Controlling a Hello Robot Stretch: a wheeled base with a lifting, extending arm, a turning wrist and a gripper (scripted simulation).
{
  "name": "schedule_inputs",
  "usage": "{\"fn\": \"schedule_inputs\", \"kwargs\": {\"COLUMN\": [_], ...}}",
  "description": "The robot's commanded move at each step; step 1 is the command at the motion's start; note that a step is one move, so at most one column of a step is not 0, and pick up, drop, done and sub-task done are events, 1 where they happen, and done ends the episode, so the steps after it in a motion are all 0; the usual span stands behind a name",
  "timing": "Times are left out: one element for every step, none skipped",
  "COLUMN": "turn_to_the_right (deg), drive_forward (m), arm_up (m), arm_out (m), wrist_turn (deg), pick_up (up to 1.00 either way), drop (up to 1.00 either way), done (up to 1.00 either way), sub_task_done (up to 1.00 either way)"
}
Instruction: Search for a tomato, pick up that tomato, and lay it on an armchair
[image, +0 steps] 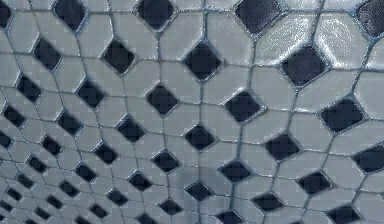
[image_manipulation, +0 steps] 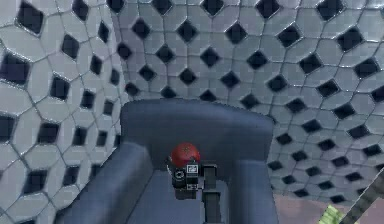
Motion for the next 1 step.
{"fn": "schedule_inputs", "kwargs": {"turn_to_the_right": [0.0], "drive_forward": [0.0], "arm_up": [0.0], "arm_out": [0.0], "wrist_turn": [0.0], "pick_up": [0.0], "drop": [1.0], "done": [0.0], "sub_task_done": [0.0]}}
